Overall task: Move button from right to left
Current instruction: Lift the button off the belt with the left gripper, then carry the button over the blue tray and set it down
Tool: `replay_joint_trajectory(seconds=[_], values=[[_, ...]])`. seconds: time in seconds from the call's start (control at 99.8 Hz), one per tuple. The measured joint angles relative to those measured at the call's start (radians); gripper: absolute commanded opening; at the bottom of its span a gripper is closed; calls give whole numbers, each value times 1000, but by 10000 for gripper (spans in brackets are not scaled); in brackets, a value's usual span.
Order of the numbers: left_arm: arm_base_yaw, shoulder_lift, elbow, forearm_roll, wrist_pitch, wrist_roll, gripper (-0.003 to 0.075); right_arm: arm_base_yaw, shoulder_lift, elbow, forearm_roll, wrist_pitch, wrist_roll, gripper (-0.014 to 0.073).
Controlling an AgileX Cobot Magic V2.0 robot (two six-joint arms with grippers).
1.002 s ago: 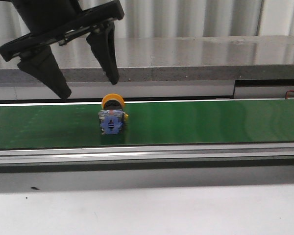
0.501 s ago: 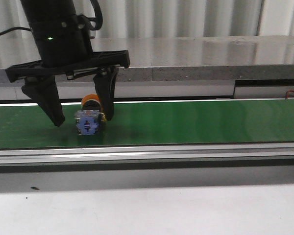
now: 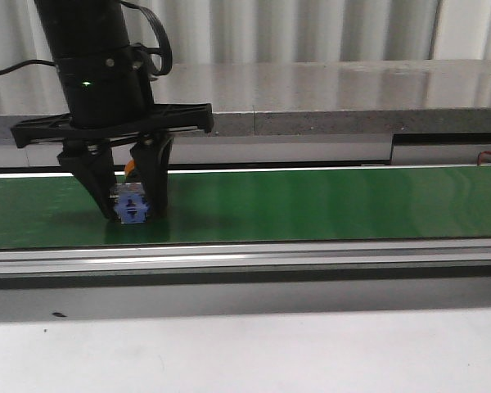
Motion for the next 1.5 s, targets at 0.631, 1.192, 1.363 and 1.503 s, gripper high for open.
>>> replay_joint_trajectory(seconds=[0.631,1.192,1.363,1.503], values=[[231,-202,0,57,142,227,99,0,0,0,0,0,0,-68],[668,-202,0,168,147,616,99,0,0,0,0,0,0,-68],[773,-192,2,170,149,714,99,0,0,0,0,0,0,-68],[849,-145,2,170,149,730,99,0,0,0,0,0,0,-68]])
